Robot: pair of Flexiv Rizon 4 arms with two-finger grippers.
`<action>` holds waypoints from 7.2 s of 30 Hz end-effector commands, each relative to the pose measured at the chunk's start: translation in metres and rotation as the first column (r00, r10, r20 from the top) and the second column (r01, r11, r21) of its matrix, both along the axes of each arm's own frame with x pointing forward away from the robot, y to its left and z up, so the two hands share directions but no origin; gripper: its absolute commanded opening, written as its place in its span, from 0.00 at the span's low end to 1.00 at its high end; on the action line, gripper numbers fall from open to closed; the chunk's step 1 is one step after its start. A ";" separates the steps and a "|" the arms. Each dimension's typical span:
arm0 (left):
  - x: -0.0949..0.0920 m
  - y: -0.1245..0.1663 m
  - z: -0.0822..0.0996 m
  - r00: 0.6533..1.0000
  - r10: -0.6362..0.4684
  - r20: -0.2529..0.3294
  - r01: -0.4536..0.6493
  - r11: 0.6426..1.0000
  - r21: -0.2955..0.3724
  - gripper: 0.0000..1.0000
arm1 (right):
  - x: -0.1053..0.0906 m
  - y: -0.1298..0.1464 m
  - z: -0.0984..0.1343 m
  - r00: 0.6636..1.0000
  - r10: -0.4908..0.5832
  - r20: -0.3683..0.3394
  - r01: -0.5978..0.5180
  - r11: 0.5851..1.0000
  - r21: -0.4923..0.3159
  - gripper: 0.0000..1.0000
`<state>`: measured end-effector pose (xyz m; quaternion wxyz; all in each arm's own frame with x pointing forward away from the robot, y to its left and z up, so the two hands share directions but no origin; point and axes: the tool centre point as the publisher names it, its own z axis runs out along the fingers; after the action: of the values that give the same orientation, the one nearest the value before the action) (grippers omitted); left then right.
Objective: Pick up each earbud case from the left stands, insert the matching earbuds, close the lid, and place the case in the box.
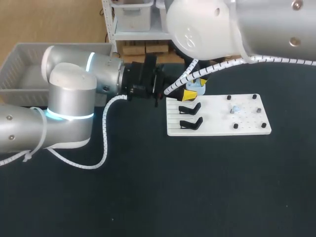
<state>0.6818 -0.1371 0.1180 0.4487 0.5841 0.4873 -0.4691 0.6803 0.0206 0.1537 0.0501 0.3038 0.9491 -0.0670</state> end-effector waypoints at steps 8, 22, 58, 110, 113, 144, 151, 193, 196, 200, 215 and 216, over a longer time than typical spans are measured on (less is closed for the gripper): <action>-0.001 0.001 -0.001 1.000 0.003 0.003 -0.003 1.000 -0.003 0.00 | -0.038 -0.019 0.032 0.981 0.143 0.135 -0.165 0.972 0.169 0.62; -0.001 0.001 -0.001 1.000 0.003 0.003 -0.003 1.000 -0.003 0.00 | -0.031 -0.092 0.021 0.935 0.253 0.247 -0.309 0.925 0.221 0.58; -0.001 0.001 -0.001 1.000 0.003 0.003 -0.003 1.000 -0.003 0.00 | 0.017 -0.127 -0.109 0.927 0.350 0.135 -0.373 0.897 0.237 0.46; -0.001 0.001 -0.001 1.000 0.003 0.003 -0.003 1.000 -0.003 0.00 | 0.027 -0.121 -0.139 0.921 0.366 0.134 -0.389 0.875 0.288 0.22; -0.001 0.001 -0.001 1.000 0.003 0.003 -0.003 1.000 -0.003 0.00 | 0.027 -0.121 -0.139 0.922 0.364 0.133 -0.388 0.877 0.284 0.00; -0.001 0.001 -0.001 1.000 0.003 0.003 -0.003 1.000 -0.003 0.00 | -0.027 -0.070 0.054 0.745 0.629 0.224 -0.662 0.739 0.127 0.00; -0.001 0.001 -0.001 1.000 0.003 0.003 -0.003 1.000 -0.003 0.00 | -0.034 -0.037 0.064 0.686 0.709 0.166 -0.728 0.673 0.135 0.00; -0.001 0.001 -0.001 1.000 0.003 0.003 -0.003 1.000 -0.003 0.00 | -0.018 0.005 0.023 0.533 0.846 0.024 -0.836 0.522 0.168 0.00; -0.001 0.001 -0.001 1.000 0.003 0.003 -0.003 1.000 -0.003 0.00 | -0.017 0.005 0.021 0.530 0.848 0.021 -0.838 0.520 0.166 0.00; -0.001 0.001 -0.001 1.000 0.003 0.003 -0.003 1.000 -0.003 0.00 | -0.015 0.006 0.019 0.529 0.849 0.022 -0.839 0.518 0.166 0.00; -0.001 0.001 -0.001 1.000 0.003 0.003 -0.003 1.000 -0.003 0.00 | -0.010 0.007 0.012 0.528 0.849 0.017 -0.839 0.519 0.166 0.00; -0.001 0.001 -0.001 1.000 0.003 0.003 -0.003 1.000 -0.003 0.00 | -0.010 0.007 0.012 0.527 0.850 0.016 -0.839 0.518 0.165 0.00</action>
<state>0.6819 -0.1369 0.1180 0.4486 0.5842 0.4871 -0.4693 0.6694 0.0270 0.1668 0.0211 -0.1942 0.9803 0.0292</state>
